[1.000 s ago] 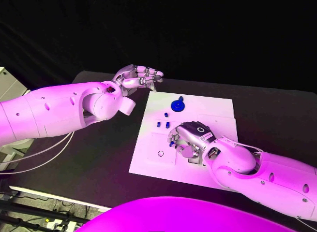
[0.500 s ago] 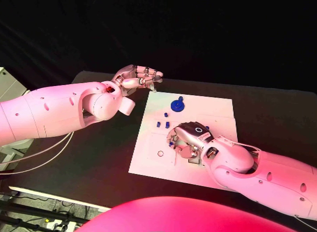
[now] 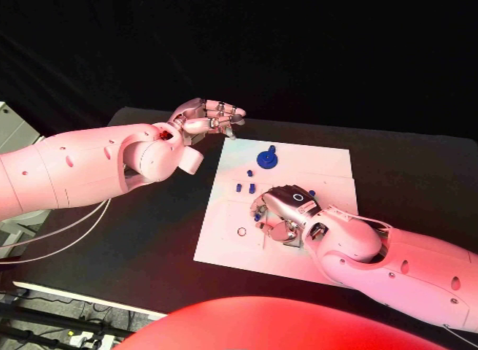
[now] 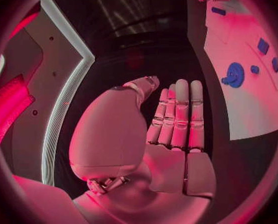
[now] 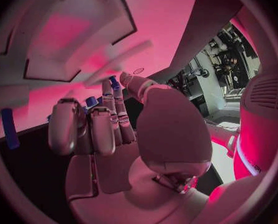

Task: Assemble the parts on the task board

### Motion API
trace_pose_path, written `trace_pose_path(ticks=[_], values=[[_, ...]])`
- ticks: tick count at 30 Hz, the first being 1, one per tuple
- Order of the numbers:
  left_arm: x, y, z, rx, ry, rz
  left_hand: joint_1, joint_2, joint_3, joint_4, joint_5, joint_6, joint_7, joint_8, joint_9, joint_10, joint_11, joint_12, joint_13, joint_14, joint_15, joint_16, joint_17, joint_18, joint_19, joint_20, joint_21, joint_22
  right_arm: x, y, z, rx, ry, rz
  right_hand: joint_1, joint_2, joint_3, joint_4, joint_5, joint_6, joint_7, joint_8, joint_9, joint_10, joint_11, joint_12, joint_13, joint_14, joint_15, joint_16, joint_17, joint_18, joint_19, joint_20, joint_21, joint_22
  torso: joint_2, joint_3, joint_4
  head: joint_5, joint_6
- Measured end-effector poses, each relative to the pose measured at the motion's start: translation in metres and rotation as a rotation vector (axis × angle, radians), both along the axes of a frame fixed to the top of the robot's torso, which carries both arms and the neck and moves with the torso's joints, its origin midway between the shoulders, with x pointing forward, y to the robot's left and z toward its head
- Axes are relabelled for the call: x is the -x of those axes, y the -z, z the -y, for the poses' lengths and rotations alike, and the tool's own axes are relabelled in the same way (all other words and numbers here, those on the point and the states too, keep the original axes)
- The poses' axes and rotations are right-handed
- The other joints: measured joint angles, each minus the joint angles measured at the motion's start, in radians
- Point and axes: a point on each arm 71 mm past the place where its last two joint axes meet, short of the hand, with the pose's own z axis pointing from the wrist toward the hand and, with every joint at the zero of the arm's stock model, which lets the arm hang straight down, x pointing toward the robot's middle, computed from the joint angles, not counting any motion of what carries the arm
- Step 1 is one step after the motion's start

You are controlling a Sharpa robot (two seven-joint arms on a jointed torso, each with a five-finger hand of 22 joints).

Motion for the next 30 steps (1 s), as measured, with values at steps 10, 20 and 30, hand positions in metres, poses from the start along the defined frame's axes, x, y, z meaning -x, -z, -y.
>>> trace_pose_path(ticks=[10, 20, 30], values=[[0.0, 0.0, 0.0, 0.0, 0.002, -0.004, 0.0, 0.0, -0.003, 0.003, 0.0, -0.004, 0.004, 0.0, 0.0, 0.0, 0.0, 0.0, 0.0, 0.0, 0.0, 0.0, 0.0, 0.0, 0.0, 0.0, 0.0, 0.0, 0.003, -0.004, 0.008, -0.045, 0.027, 0.017, 0.029, 0.008, -0.085, -0.008, 0.0, -0.028, -0.019, -0.03, -0.014, -0.104, 0.023, 0.036, 0.0, -0.003, 0.018, -0.038, -0.083, 0.016, -0.03, 0.022, -0.098, 0.0, -0.001, 0.0, -0.0004, -0.003, 0.0], [-0.001, 0.001, -0.002, -0.002, 0.002, -0.007, 0.0, 0.0, -0.003, 0.003, 0.0, -0.004, 0.004, 0.0, 0.0, -0.004, -0.003, 0.001, 0.0, 0.0, 0.0, 0.0, 0.0, 0.0, 0.0, 0.0, 0.0, 0.0, 0.0, -0.031, 0.036, -0.115, 0.079, 0.037, 0.047, 0.018, -0.138, 0.009, 0.0, -0.035, -0.026, -0.044, -0.023, -0.116, 0.021, 0.093, 0.011, -0.003, 0.018, -0.019, -0.067, 0.016, -0.023, 0.021, -0.064, 0.0, -0.002, -0.0006, -0.0012, -0.02, 0.012], [-0.001, 0.003, 0.001, -0.001, 0.009, -0.012, 0.0, 0.0, -0.003, 0.003, 0.0, -0.004, 0.004, 0.0, -0.001, -0.007, 0.0, 0.004, 0.0, 0.0, 0.0, 0.0, 0.0, 0.0, 0.0, 0.0, 0.0, -0.001, -0.044, -0.065, 0.091, -0.088, 0.237, -0.002, 0.071, 0.019, -0.269, 0.036, 0.0, -0.041, -0.02, -0.066, -0.034, -0.133, 0.009, 0.159, 0.017, 0.0, 0.014, 0.045, 0.024, 0.016, 0.005, 0.01, 0.045, 0.0, -0.006, -0.0025, -0.0055, -0.042, 0.029]])
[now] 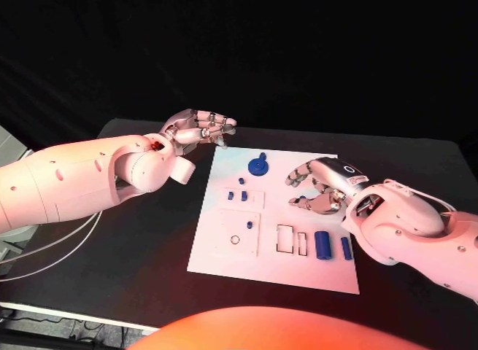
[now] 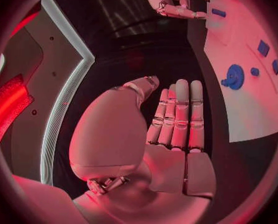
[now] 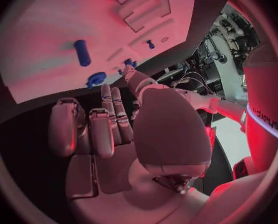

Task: Assemble the parts on the task board

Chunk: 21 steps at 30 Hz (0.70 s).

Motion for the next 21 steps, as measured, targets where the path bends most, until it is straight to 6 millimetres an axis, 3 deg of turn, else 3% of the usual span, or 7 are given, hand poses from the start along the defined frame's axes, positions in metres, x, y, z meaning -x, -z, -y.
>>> trace_pose_path(ticks=[3, 6, 12, 18, 21], values=[[0.0, 0.0, 0.001, 0.001, 0.003, -0.001, 0.0, 0.0, 0.0, 0.0, 0.0, 0.0, 0.0, 0.0, 0.0, 0.0, 0.0, 0.0, 0.0, 0.0, 0.0, 0.0, 0.0, 0.0, 0.0, 0.0, 0.0, 0.0, -0.007, -0.001, 0.009, 0.022, 0.018, -0.025, 0.028, 0.018, -0.087, 0.025, 0.0, -0.002, -0.005, -0.005, -0.004, -0.02, 0.005, 0.015, -0.005, 0.0, 0.0, 0.0, 0.0, 0.0, 0.0, 0.0, -0.005, 0.0, -0.001, -0.0006, -0.0011, -0.004, 0.003], [0.0, 0.001, 0.001, 0.001, 0.004, -0.002, 0.0, 0.0, 0.0, 0.0, 0.0, 0.0, 0.0, 0.0, 0.0, 0.0, 0.0, 0.0, 0.0, 0.0, 0.0, 0.0, 0.0, 0.0, 0.0, 0.0, 0.0, 0.0, -0.011, 0.0, 0.013, 0.048, 0.018, -0.045, 0.072, 0.022, -0.169, 0.073, 0.004, -0.005, -0.013, -0.015, -0.008, -0.046, 0.008, 0.026, -0.014, 0.0, 0.0, 0.0, -0.003, 0.0, 0.0, 0.0, -0.031, 0.0, -0.001, -0.0006, -0.0016, -0.007, 0.005], [0.0, 0.001, 0.001, 0.002, 0.005, -0.003, 0.0, 0.0, 0.0, 0.0, 0.0, 0.0, 0.0, 0.0, 0.0, 0.0, 0.0, 0.0, 0.0, 0.0, 0.0, 0.0, 0.0, 0.0, 0.0, 0.0, 0.0, 0.0, -0.014, 0.004, 0.016, 0.094, 0.007, -0.072, 0.093, 0.023, -0.185, 0.088, 0.004, -0.002, -0.015, -0.015, -0.008, -0.047, 0.009, 0.031, -0.015, 0.0, 0.0, 0.0, -0.007, 0.0, 0.0, 0.0, -0.031, 0.0, -0.001, -0.0005, -0.0019, -0.008, 0.007], [0.0, 0.001, 0.001, 0.002, 0.005, -0.003, 0.0, 0.0, 0.0, 0.0, 0.0, 0.0, 0.0, 0.0, 0.0, 0.0, 0.0, 0.0, 0.0, 0.0, 0.0, 0.0, 0.0, 0.0, 0.0, 0.0, 0.0, 0.0, -0.016, 0.008, 0.014, 0.131, -0.01, -0.087, 0.116, 0.037, -0.181, 0.101, 0.004, 0.001, -0.019, -0.015, -0.008, -0.035, 0.002, 0.052, -0.015, 0.0, 0.0, 0.0, -0.005, 0.0, 0.0, 0.0, -0.035, 0.0, 0.0, -0.0005, -0.0012, -0.009, 0.005], [0.0, 0.001, 0.0, 0.002, 0.004, -0.004, 0.0, 0.0, 0.0, 0.0, 0.0, 0.0, 0.0, 0.0, 0.0, 0.0, 0.0, 0.0, 0.0, 0.0, 0.0, 0.0, 0.0, 0.0, 0.0, 0.0, 0.0, 0.0, -0.016, 0.01, 0.011, 0.144, -0.017, -0.091, 0.132, 0.045, -0.171, 0.111, 0.004, 0.008, -0.011, -0.015, -0.009, -0.015, -0.001, 0.061, -0.015, 0.0, 0.0, 0.004, -0.001, 0.0, 0.0, 0.0, -0.032, 0.0, 0.0, -0.0005, -0.0008, -0.008, 0.004]])
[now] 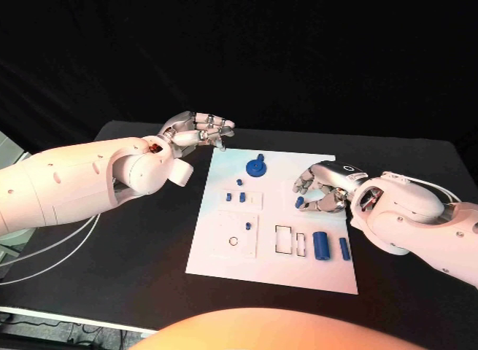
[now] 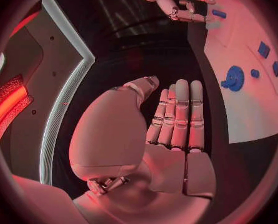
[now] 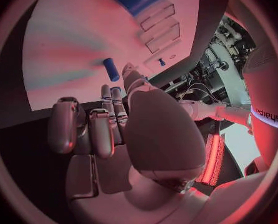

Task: Assemble the parts on the task board

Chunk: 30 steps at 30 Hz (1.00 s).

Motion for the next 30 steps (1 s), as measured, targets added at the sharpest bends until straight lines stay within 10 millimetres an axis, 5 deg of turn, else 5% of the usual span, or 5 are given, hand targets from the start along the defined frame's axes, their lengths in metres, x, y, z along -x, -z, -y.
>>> trace_pose_path(ticks=[4, 14, 30], values=[[0.0, 0.0, 0.0, 0.0, 0.0, 0.0, 0.0, 0.0, 0.0, 0.0, 0.0, 0.0, 0.0, 0.0, 0.0, 0.0, 0.0, 0.0, 0.0, 0.0, 0.0, 0.0, 0.0, 0.0, 0.0, 0.0, 0.0, 0.0, -0.001, 0.003, -0.003, 0.014, -0.007, -0.002, 0.024, 0.024, 0.071, 0.016, 0.0, 0.029, 0.006, 0.0, -0.005, 0.044, -0.008, -0.001, -0.005, -0.002, -0.006, 0.0, -0.002, 0.0, 0.004, -0.004, 0.021, 0.0, 0.0, 0.0, 0.0002, 0.001, -0.001], [0.001, 0.0, -0.002, -0.001, -0.002, -0.001, 0.0, 0.0, 0.0, 0.0, 0.0, 0.0, 0.0, 0.0, 0.0, 0.0, 0.0, 0.0, 0.0, 0.0, 0.0, 0.0, 0.0, 0.0, 0.0, 0.0, -0.005, -0.001, -0.002, 0.008, -0.007, 0.034, -0.014, 0.006, 0.025, 0.004, 0.245, 0.033, 0.0, 0.068, 0.013, 0.008, -0.003, 0.127, -0.025, -0.065, -0.011, -0.002, -0.02, 0.0, -0.009, 0.0, 0.003, -0.018, 0.044, 0.0, 0.0, 0.0, -0.0004, 0.001, -0.005], [0.001, 0.0, -0.003, -0.003, -0.004, -0.006, 0.0, 0.0, -0.003, 0.003, 0.0, 0.0, 0.0, 0.0, -0.001, 0.0, 0.0, 0.004, 0.0, 0.0, 0.0, 0.0, -0.001, 0.0, 0.004, 0.004, -0.005, -0.002, -0.002, 0.015, -0.009, 0.064, -0.018, 0.01, -0.001, -0.021, 0.297, 0.018, 0.0, 0.075, 0.013, 0.012, 0.003, 0.139, -0.022, -0.097, -0.009, -0.002, -0.02, 0.0, -0.009, 0.0, 0.003, -0.018, 0.044, 0.001, -0.001, 0.0003, -0.001, 0.002, -0.011]])
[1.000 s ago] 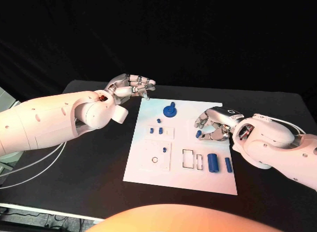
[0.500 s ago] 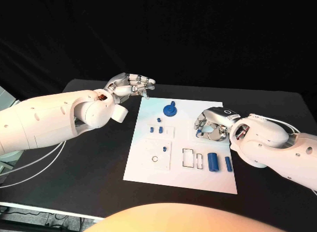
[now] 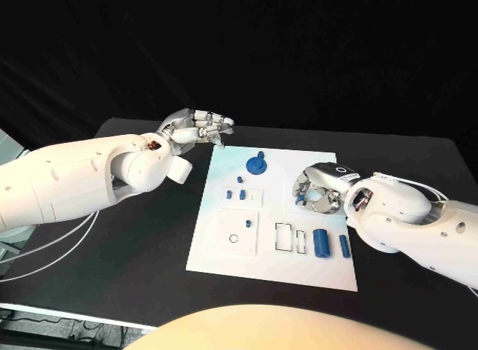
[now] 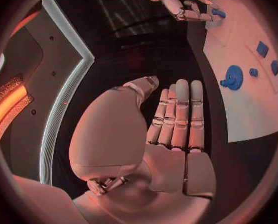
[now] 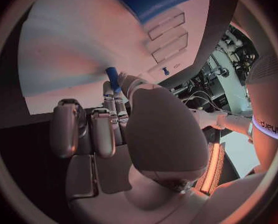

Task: Assemble the parts on the task board

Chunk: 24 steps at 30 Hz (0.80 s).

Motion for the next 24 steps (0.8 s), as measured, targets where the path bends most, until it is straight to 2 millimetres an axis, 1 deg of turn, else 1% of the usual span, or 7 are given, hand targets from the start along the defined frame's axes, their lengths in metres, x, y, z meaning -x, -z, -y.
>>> trace_pose_path(ticks=[8, 13, 17, 18, 19, 22, 24], values=[[0.0001, 0.0001, -0.0005, -0.001, -0.001, -0.003, 0.0, 0.0, -0.003, 0.003, 0.0, 0.0, 0.0, 0.0, 0.0, 0.0, 0.0, 0.0, 0.0, 0.0, 0.0, 0.0, 0.0, 0.0, 0.0, 0.0, -0.004, -0.001, 0.0002, 0.0021, -0.0002, 0.017, -0.002, 0.001, -0.004, -0.004, 0.024, -0.011, 0.0, 0.004, 0.004, 0.004, 0.004, 0.012, 0.001, -0.007, 0.0, 0.0, 0.0, 0.0, 0.0, 0.0, 0.0, 0.0, 0.0, 0.0, 0.0, -0.0002, 0.0, -0.002, -0.001], [0.0001, 0.0002, -0.0005, -0.002, -0.001, -0.004, -0.004, 0.004, -0.003, 0.003, 0.0, 0.0, 0.0, 0.0, 0.0, 0.0, 0.0, 0.0, 0.0, 0.0, 0.0, 0.0, 0.0, 0.0, 0.0, 0.0, -0.004, -0.001, 0.0003, 0.0019, -0.001, 0.021, -0.004, 0.006, -0.006, -0.006, 0.057, -0.036, -0.002, 0.017, 0.001, 0.011, 0.009, 0.045, -0.002, -0.016, 0.001, 0.0, 0.0, 0.0, 0.001, 0.0, 0.004, -0.004, 0.02, 0.0, 0.0, -0.0004, 0.0, -0.003, -0.002], [0.0001, 0.0004, -0.0005, -0.002, -0.001, -0.005, -0.004, 0.004, -0.006, 0.006, 0.0, 0.0, 0.0, 0.0, 0.0, 0.0, 0.0, 0.0, -0.001, 0.0, 0.0, 0.0, 0.0, 0.0, 0.0, 0.0, -0.004, -0.002, 0.0009, 0.0018, -0.0015, 0.018, -0.005, 0.012, -0.006, -0.007, 0.095, -0.066, -0.005, 0.032, -0.004, 0.023, 0.019, 0.061, 0.014, -0.014, 0.003, 0.0, -0.011, 0.0, 0.002, 0.0, 0.002, -0.013, 0.042, 0.0, 0.0, -0.0004, 0.0, -0.003, -0.002], [0.0001, 0.0004, -0.0005, -0.002, -0.001, -0.005, -0.004, 0.004, -0.006, 0.006, 0.0, 0.0, 0.0, 0.0, 0.0, 0.0, 0.0, 0.0, -0.001, 0.0, 0.0, 0.0, 0.0, 0.0, 0.0, 0.0, -0.004, -0.002, 0.0012, 0.0019, -0.0014, 0.016, -0.004, 0.014, -0.007, -0.006, 0.102, -0.072, -0.005, 0.035, -0.006, 0.024, 0.021, 0.064, 0.017, -0.011, 0.003, 0.0, -0.011, 0.0, 0.002, -0.005, 0.002, -0.013, 0.051, 0.0, 0.0, -0.0004, 0.0001, -0.003, -0.002], [0.0001, 0.0004, -0.0005, -0.002, -0.001, -0.005, -0.004, 0.004, -0.006, 0.006, 0.0, 0.0, 0.0, 0.0, 0.0, 0.0, 0.0, 0.0, -0.001, 0.0, 0.0, 0.0, 0.0, 0.0, 0.0, 0.0, -0.004, -0.002, 0.0016, 0.002, -0.0013, 0.013, -0.004, 0.017, -0.007, -0.006, 0.11, -0.08, -0.006, 0.035, -0.006, 0.028, 0.023, 0.068, 0.021, -0.01, 0.003, 0.001, -0.011, 0.0, 0.002, -0.018, 0.002, -0.013, 0.067, 0.0, 0.0, -0.0005, 0.0003, -0.003, -0.002], [0.0, 0.0004, -0.0003, -0.002, -0.001, -0.005, -0.004, 0.004, -0.006, 0.006, 0.0, 0.0, 0.0, 0.0, -0.001, -0.004, 0.004, 0.0, -0.001, 0.0, 0.0, 0.0, 0.0, 0.0, 0.0, 0.0, -0.004, -0.002, 0.0032, 0.0011, -0.0011, -0.003, -0.002, 0.028, -0.011, 0.001, 0.131, -0.101, -0.007, 0.04, -0.001, 0.03, 0.029, 0.073, 0.027, -0.007, 0.003, 0.001, -0.017, 0.0, 0.002, -0.018, 0.002, -0.02, 0.102, 0.0, 0.0, -0.0007, 0.0006, -0.004, -0.002], [0.0, 0.0005, -0.0003, -0.002, -0.001, -0.005, -0.004, 0.004, -0.006, 0.006, 0.0, 0.0, 0.0, 0.0, -0.001, -0.004, 0.004, 0.0, -0.001, 0.0, 0.0, 0.0, 0.0, 0.0, 0.0, 0.0, -0.004, -0.002, 0.004, -0.0002, -0.0005, -0.013, 0.0, 0.037, -0.014, 0.004, 0.134, -0.104, -0.005, 0.044, -0.004, 0.035, 0.032, 0.077, 0.03, -0.007, 0.003, 0.0, -0.018, 0.0, 0.002, -0.018, 0.002, -0.02, 0.105, 0.0, -0.001, -0.0007, 0.0006, -0.004, -0.001]])
